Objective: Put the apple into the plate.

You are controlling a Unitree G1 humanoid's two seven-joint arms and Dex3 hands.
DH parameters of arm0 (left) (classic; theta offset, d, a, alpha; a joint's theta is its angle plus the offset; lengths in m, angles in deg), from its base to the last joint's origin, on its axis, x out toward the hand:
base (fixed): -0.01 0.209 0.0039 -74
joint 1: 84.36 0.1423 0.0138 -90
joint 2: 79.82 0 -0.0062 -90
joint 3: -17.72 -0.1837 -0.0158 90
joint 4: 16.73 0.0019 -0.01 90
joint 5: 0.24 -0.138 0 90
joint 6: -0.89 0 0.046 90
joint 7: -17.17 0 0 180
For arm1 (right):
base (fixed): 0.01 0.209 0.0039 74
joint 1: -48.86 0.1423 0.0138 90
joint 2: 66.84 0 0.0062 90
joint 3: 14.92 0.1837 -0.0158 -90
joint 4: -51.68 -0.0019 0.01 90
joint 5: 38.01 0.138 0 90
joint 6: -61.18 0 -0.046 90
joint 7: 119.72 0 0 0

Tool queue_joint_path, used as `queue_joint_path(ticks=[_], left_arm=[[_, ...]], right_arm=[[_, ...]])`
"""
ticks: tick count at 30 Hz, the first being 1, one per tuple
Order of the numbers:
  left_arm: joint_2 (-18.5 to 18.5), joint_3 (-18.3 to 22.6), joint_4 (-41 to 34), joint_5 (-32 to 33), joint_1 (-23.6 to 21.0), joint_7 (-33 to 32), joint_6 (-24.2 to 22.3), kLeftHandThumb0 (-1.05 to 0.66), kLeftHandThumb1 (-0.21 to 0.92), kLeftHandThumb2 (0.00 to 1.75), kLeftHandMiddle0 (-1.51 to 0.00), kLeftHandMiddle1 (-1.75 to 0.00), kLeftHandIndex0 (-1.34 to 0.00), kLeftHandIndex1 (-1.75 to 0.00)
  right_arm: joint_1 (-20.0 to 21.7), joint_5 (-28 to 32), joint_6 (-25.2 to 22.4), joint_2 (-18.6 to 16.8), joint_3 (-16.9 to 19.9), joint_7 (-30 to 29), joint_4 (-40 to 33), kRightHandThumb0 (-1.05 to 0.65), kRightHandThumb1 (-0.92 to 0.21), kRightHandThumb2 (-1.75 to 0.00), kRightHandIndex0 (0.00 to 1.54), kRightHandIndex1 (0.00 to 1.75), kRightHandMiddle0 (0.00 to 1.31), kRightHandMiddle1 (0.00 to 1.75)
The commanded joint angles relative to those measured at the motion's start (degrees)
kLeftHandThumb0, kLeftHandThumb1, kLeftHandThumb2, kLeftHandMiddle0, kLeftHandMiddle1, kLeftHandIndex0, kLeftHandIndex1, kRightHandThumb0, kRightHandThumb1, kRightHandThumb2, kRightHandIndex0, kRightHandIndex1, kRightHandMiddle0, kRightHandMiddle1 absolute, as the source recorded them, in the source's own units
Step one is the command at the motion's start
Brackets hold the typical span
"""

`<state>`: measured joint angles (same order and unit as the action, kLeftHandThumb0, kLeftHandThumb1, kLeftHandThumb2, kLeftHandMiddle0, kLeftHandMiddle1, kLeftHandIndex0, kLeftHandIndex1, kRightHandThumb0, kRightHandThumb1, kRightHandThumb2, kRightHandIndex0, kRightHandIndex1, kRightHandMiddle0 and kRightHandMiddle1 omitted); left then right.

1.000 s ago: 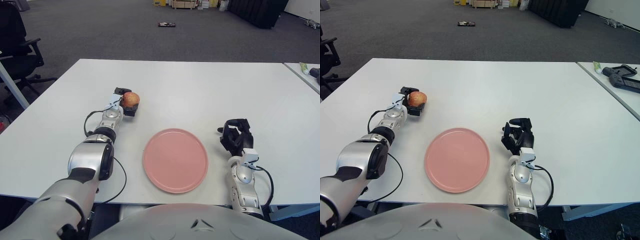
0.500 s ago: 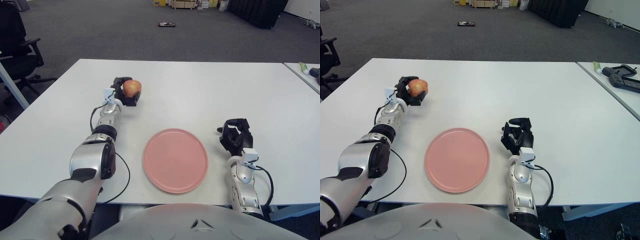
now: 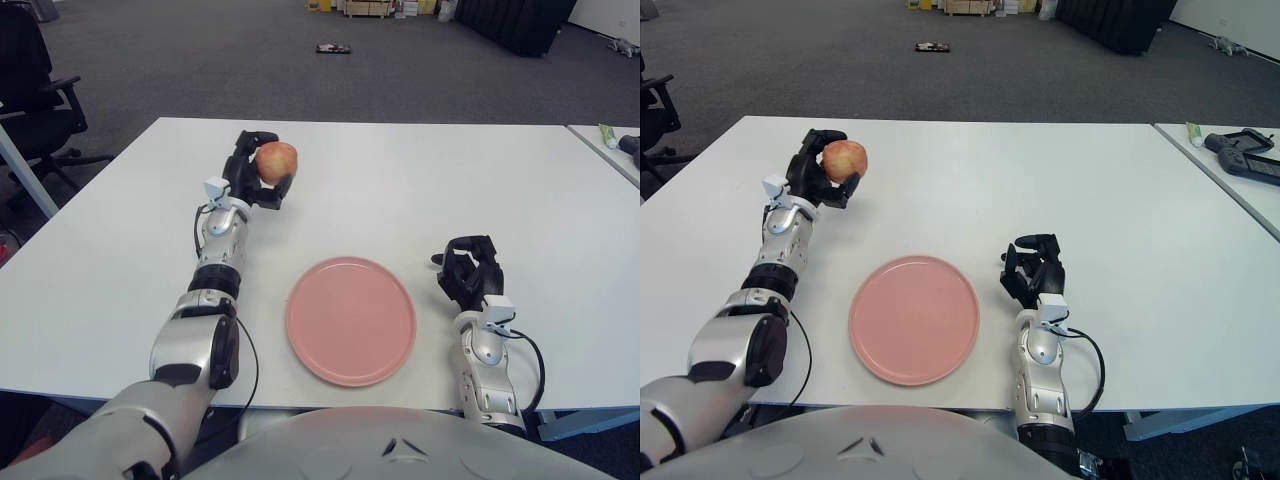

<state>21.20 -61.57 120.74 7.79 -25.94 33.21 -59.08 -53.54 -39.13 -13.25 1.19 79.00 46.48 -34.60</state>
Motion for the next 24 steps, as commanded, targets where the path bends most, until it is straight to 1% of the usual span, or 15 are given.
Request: queue_joint_path(ticks=[1, 5, 8, 10, 14, 17, 21, 24], left_arm=[[-0.62, -2.58, -5.21, -3.68, 1.94, -1.23, 4.65, 0.0, 0.07, 1.56, -0.84, -1.61, -0.58, -1.75], [-0.19, -6.7, -18.05, -9.23, 8.6, -3.0, 4.77, 0.0, 0.05, 1.58, -0.86, -1.6, -0.59, -1.75], [-0.7, -8.14, -22.3, -11.2, 10.77, -3.36, 3.66, 0.0, 0.04, 1.6, -0.87, -1.61, -0.6, -1.75], [-1.48, -9.09, -24.07, -13.28, 11.76, -3.81, 4.07, 0.0, 0.03, 1.6, -0.87, -1.61, -0.6, -1.75], [-3.63, -12.02, -25.55, -19.82, 12.94, -5.08, 10.25, 0.0, 0.01, 1.62, -0.89, -1.59, -0.62, -1.75], [-4.53, -13.2, -25.32, -21.78, 12.95, -5.75, 12.71, 0.0, 0.0, 1.62, -0.9, -1.58, -0.62, -1.75], [-7.02, -16.04, -25.72, -26.73, 13.1, -5.87, 17.62, 0.0, 0.0, 1.63, -0.91, -1.57, -0.63, -1.75], [-9.12, -18.16, -26.55, -28.6, 13.62, -4.68, 20.06, 0.0, 0.0, 1.62, -0.91, -1.57, -0.63, -1.75]], right_arm=[[1.17, 0.1, 0.74, -1.06, -0.08, -0.17, 0.21, -0.37, -0.73, -0.79, 0.56, 1.3, 0.3, 1.75], [1.11, 0.79, 0.65, -1.21, -0.15, 0.3, 0.05, -0.37, -0.74, -0.79, 0.56, 1.29, 0.3, 1.75], [1.07, 0.95, 0.68, -1.22, -0.2, 0.48, -0.01, -0.37, -0.74, -0.79, 0.56, 1.29, 0.3, 1.75], [1.05, 0.84, 0.81, -1.17, -0.26, 0.49, 0.02, -0.37, -0.73, -0.8, 0.56, 1.29, 0.31, 1.75], [1.0, 0.73, 0.75, -1.32, -0.3, 0.29, -0.05, -0.37, -0.72, -0.81, 0.57, 1.3, 0.31, 1.75], [0.99, 0.75, 0.71, -1.4, -0.29, 0.19, -0.06, -0.37, -0.72, -0.81, 0.57, 1.3, 0.31, 1.75], [0.98, 0.72, 0.82, -1.53, -0.32, 0.02, -0.04, -0.37, -0.72, -0.82, 0.57, 1.3, 0.31, 1.75], [0.96, 0.8, 0.88, -1.58, -0.36, 0.0, -0.07, -0.37, -0.72, -0.81, 0.57, 1.3, 0.31, 1.75]])
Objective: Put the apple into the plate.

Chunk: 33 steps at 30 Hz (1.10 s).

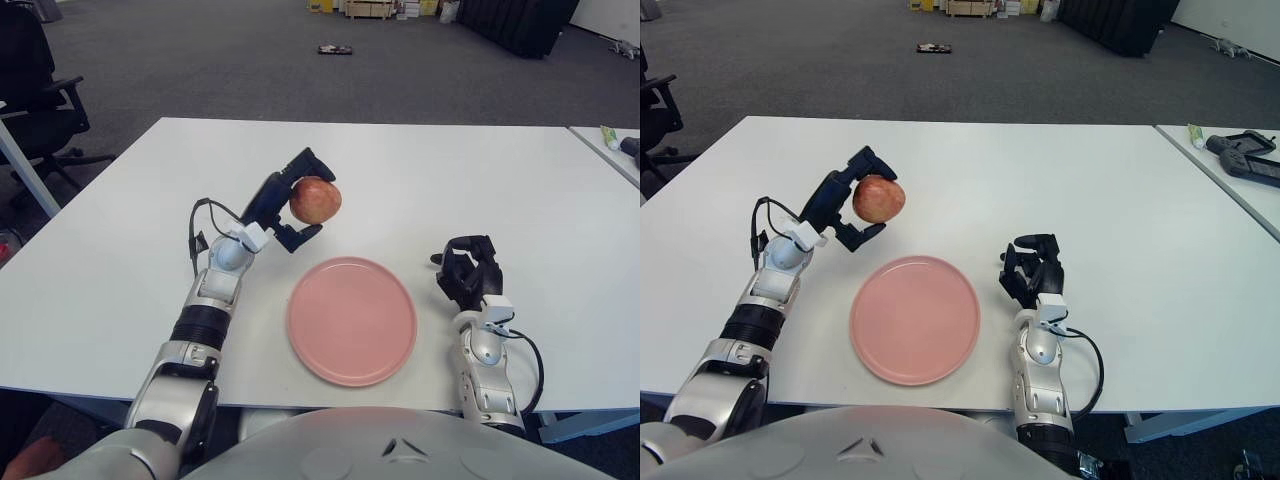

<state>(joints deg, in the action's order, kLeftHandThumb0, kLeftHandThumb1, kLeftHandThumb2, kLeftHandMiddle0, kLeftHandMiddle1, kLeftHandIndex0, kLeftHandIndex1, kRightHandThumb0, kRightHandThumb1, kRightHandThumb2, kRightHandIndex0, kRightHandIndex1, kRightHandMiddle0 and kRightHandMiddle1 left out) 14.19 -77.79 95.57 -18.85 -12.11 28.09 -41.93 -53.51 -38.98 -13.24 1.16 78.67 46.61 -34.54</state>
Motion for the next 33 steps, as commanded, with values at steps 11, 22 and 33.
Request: queue_joint_path(ticks=[11, 22, 33], left_arm=[[-7.45, -6.62, -3.37, -18.86, 1.32, -6.59, 11.18, 0.0, 0.08, 1.55, -0.85, -1.6, -0.57, -1.75], [-9.6, -13.08, -2.87, -34.19, 0.75, -16.91, 11.17, 0.0, 0.09, 1.54, -0.83, -1.63, -0.55, -1.75], [-10.04, -21.39, -4.0, -37.35, 1.53, -17.51, 11.31, 0.0, -0.02, 1.71, -0.87, -1.74, -0.64, -1.75]], right_arm=[[0.76, 1.33, 0.32, -1.35, 0.04, 0.15, -0.47, -0.37, -0.73, -0.79, 0.56, 1.29, 0.3, 1.75], [0.7, 0.82, 0.18, -1.35, -0.02, -0.35, -0.59, -0.37, -0.76, -0.76, 0.57, 1.28, 0.29, 1.75], [0.41, 0.73, 0.06, -1.47, -0.17, -0.57, -1.08, -0.37, -0.73, -0.79, 0.58, 1.29, 0.31, 1.75]])
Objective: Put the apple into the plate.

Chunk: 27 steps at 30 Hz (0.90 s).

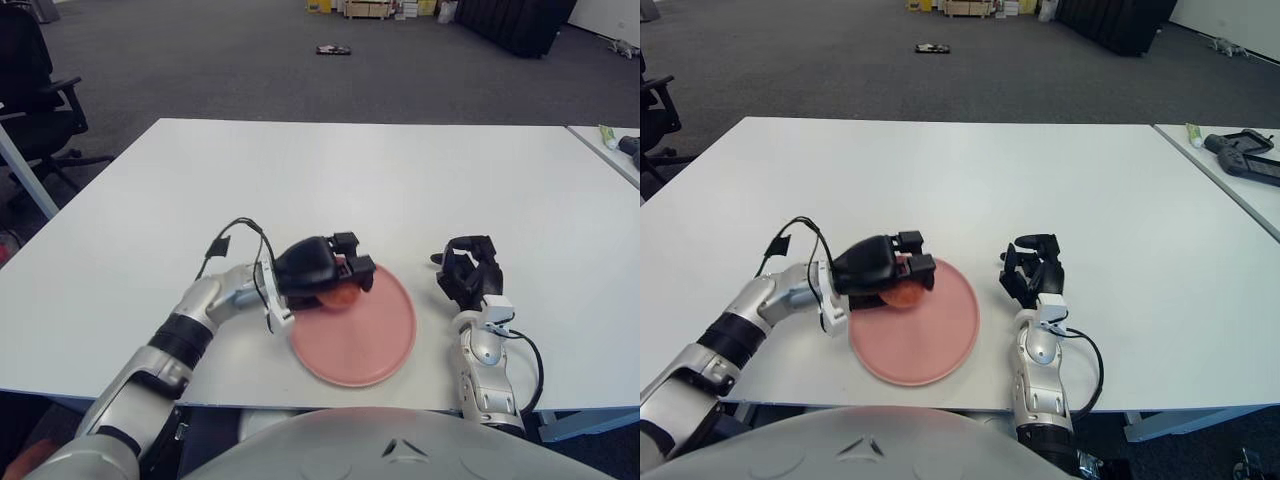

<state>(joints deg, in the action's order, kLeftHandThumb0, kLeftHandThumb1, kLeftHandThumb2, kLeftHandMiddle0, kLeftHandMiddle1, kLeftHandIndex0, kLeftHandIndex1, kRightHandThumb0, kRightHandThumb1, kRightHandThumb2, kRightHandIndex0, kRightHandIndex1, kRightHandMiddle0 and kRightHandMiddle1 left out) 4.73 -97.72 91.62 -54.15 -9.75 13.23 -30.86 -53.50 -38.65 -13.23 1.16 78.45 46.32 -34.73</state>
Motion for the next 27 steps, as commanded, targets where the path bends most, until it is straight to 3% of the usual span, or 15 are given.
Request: queue_joint_path(ticks=[1, 5, 9, 12, 22, 27], left_arm=[[-0.63, -2.05, 0.23, -3.21, -0.69, -4.06, 0.26, 0.0, -0.04, 1.72, -0.88, -1.74, -0.65, -1.75], [-1.47, -3.78, 0.51, -5.59, -0.86, -6.31, -0.4, 0.0, -0.07, 1.74, -0.9, -1.75, -0.7, -1.68], [-2.36, -6.01, 1.96, -5.86, -1.66, -5.4, -0.6, 0.0, 0.08, 1.59, -0.7, -1.75, -0.65, -1.73], [-2.76, -7.47, 2.83, -5.1, -2.55, -4.63, -0.2, 0.0, 0.12, 1.54, -0.65, -1.75, -0.63, -1.74], [-2.97, -11.31, 6.46, -2.53, -5.3, -4.73, 1.6, 0.0, 0.14, 1.52, -0.63, -1.75, -0.62, -1.74], [-2.43, -11.94, 8.83, 2.22, -5.25, -2.52, 1.87, -0.01, 0.14, 1.52, -0.63, -1.75, -0.62, -1.74]], right_arm=[[0.38, 0.37, 0.07, -1.48, 0.05, -0.32, -0.92, -0.37, -0.73, -0.8, 0.58, 1.29, 0.31, 1.75], [0.28, 0.29, -0.04, -1.48, 0.02, -0.41, -1.07, -0.37, -0.72, -0.8, 0.58, 1.29, 0.31, 1.75], [0.18, 0.09, -0.07, -1.33, -0.05, -0.46, -1.07, -0.37, -0.72, -0.81, 0.57, 1.29, 0.31, 1.75], [0.14, -0.11, 0.01, -1.21, -0.12, -0.49, -1.01, -0.37, -0.72, -0.81, 0.57, 1.29, 0.31, 1.75], [0.19, 0.58, -0.41, -1.38, 0.03, -0.37, -1.11, -0.38, -0.7, -0.83, 0.57, 1.31, 0.32, 1.75], [0.23, 0.94, -0.09, -1.36, 0.07, -0.09, -0.9, -0.38, -0.71, -0.83, 0.56, 1.31, 0.32, 1.75]])
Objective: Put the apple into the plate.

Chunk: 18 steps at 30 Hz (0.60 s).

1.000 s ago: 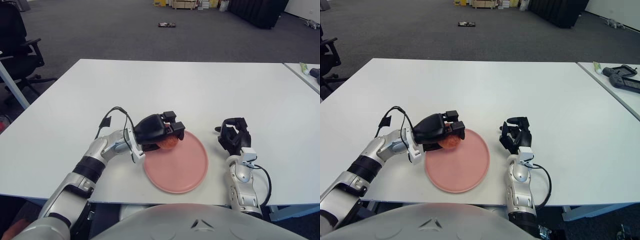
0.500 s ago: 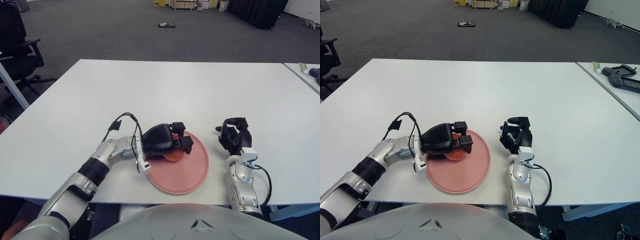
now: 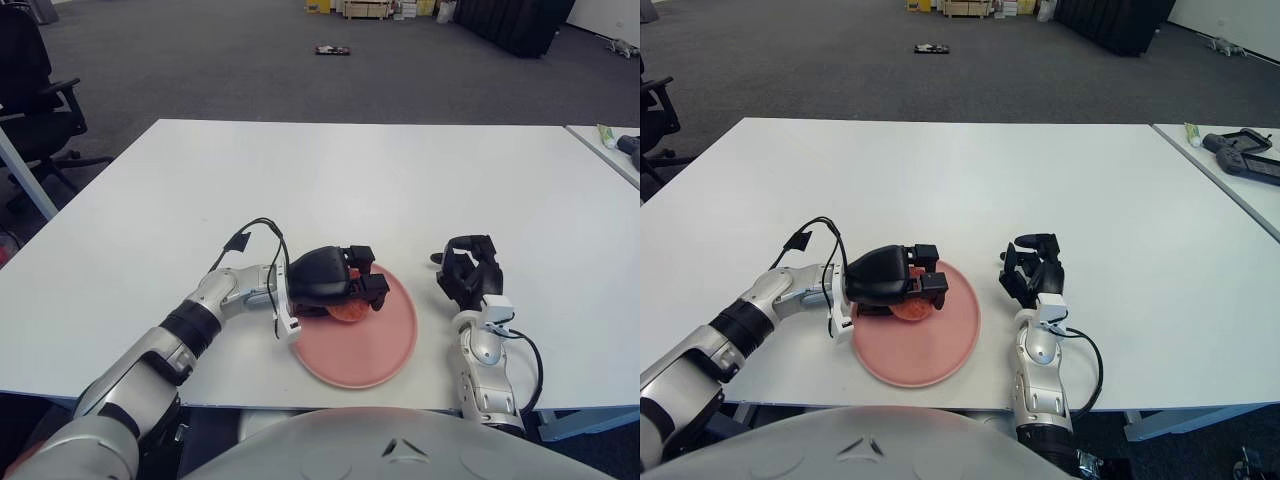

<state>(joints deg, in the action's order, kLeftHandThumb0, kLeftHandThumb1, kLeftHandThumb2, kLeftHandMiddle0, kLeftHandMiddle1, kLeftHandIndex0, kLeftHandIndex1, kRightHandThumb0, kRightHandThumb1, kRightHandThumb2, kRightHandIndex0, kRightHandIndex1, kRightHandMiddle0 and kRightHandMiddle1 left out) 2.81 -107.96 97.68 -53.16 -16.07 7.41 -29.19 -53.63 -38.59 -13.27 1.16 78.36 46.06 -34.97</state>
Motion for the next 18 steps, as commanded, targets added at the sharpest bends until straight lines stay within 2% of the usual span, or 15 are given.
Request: queue_joint_path(ticks=[1, 2, 4, 6, 7, 8, 9, 10, 11, 12, 13, 14, 15, 16, 18], left_arm=[[-0.37, -1.78, 3.32, 2.48, 1.22, 4.02, 0.1, -0.01, 0.14, 1.52, -0.63, -1.75, -0.62, -1.74], [-0.15, -1.76, 3.95, 4.78, 1.72, 5.48, -0.39, -0.01, 0.14, 1.52, -0.63, -1.75, -0.62, -1.74], [0.14, -1.78, 4.65, 9.21, 2.67, 8.68, -1.7, -0.01, 0.12, 1.49, -0.7, -1.75, -0.69, -1.57], [0.26, -1.87, 4.99, 13.45, 3.39, 12.22, -3.03, -0.01, 0.18, 1.41, -0.67, -1.75, -0.62, -1.56], [0.25, -1.93, 5.0, 14.99, 3.6, 13.65, -3.51, -0.01, 0.26, 1.33, -0.62, -1.75, -0.57, -1.56], [0.12, -2.08, 5.23, 17.25, 3.07, 16.01, -3.93, -0.01, 0.28, 1.3, -0.6, -1.75, -0.55, -1.56], [0.02, -2.17, 5.3, 19.0, 2.71, 17.87, -4.28, -0.01, 0.44, 1.12, -0.45, -1.75, -0.45, -1.61], [-0.14, -2.61, 5.99, 21.87, 1.33, 21.05, -4.39, -0.01, 0.56, 0.99, -0.36, -1.75, -0.37, -1.64], [-0.26, -2.9, 6.41, 24.0, 0.39, 23.44, -4.51, -0.15, 0.59, 0.95, -0.28, -1.64, -0.3, -1.59], [-0.23, -3.43, 6.89, 25.47, 0.09, 25.06, -4.0, -0.36, 0.64, 0.89, -0.18, -1.47, -0.19, -1.51], [-0.18, -3.72, 7.16, 26.51, 0.02, 26.28, -3.65, -0.51, 0.71, 0.82, -0.12, -1.25, -0.12, -1.33], [0.02, -3.96, 7.67, 27.61, 0.03, 27.22, -3.1, -0.57, 0.74, 0.78, -0.09, -1.17, -0.1, -1.26], [0.18, -4.07, 8.03, 28.57, 0.01, 28.12, -2.75, -0.66, 0.8, 0.74, -0.06, -0.97, -0.06, -1.1], [0.41, -4.19, 8.58, 29.76, -0.17, 29.24, -2.48, -0.73, 0.85, 0.71, -0.04, -0.84, -0.04, -1.0], [0.76, -4.26, 9.27, 31.55, -0.36, 31.23, -2.2, -0.8, 0.88, 0.71, -0.02, -0.63, -0.02, -0.83]], right_arm=[[0.37, 0.9, 0.02, -1.35, 0.16, 0.19, -0.61, -0.38, -0.71, -0.83, 0.56, 1.31, 0.32, 1.75], [0.4, 0.85, 0.05, -1.33, 0.16, 0.18, -0.56, -0.38, -0.71, -0.83, 0.56, 1.31, 0.32, 1.75], [0.45, 0.55, 0.11, -1.3, 0.16, 0.0, -0.51, -0.38, -0.71, -0.82, 0.56, 1.31, 0.32, 1.75], [0.48, 0.26, 0.19, -1.3, 0.16, -0.22, -0.47, -0.37, -0.72, -0.81, 0.56, 1.29, 0.31, 1.75], [0.49, 0.21, 0.21, -1.3, 0.16, -0.26, -0.46, -0.37, -0.72, -0.81, 0.56, 1.29, 0.31, 1.75], [0.5, 0.26, 0.22, -1.32, 0.17, -0.26, -0.47, -0.37, -0.72, -0.8, 0.56, 1.29, 0.31, 1.75], [0.49, 0.29, 0.23, -1.33, 0.18, -0.27, -0.47, -0.37, -0.73, -0.8, 0.56, 1.28, 0.31, 1.75], [0.48, 0.36, 0.16, -1.37, 0.19, -0.28, -0.52, -0.37, -0.73, -0.8, 0.56, 1.28, 0.3, 1.75], [0.47, 0.41, 0.11, -1.39, 0.19, -0.29, -0.55, -0.37, -0.73, -0.79, 0.56, 1.28, 0.3, 1.75], [0.45, 0.47, -0.05, -1.42, 0.2, -0.3, -0.62, -0.37, -0.73, -0.79, 0.56, 1.28, 0.3, 1.75], [0.44, 0.52, -0.16, -1.44, 0.22, -0.3, -0.66, -0.37, -0.74, -0.79, 0.56, 1.28, 0.3, 1.75], [0.43, 0.62, -0.31, -1.49, 0.25, -0.34, -0.72, -0.37, -0.74, -0.78, 0.56, 1.27, 0.3, 1.75], [0.42, 0.69, -0.41, -1.53, 0.28, -0.36, -0.76, -0.37, -0.74, -0.78, 0.56, 1.27, 0.3, 1.75], [0.43, 0.81, -0.45, -1.6, 0.34, -0.4, -0.78, -0.37, -0.74, -0.78, 0.56, 1.27, 0.3, 1.75], [0.44, 0.96, -0.45, -1.69, 0.41, -0.45, -0.77, -0.37, -0.75, -0.77, 0.56, 1.27, 0.29, 1.75]])
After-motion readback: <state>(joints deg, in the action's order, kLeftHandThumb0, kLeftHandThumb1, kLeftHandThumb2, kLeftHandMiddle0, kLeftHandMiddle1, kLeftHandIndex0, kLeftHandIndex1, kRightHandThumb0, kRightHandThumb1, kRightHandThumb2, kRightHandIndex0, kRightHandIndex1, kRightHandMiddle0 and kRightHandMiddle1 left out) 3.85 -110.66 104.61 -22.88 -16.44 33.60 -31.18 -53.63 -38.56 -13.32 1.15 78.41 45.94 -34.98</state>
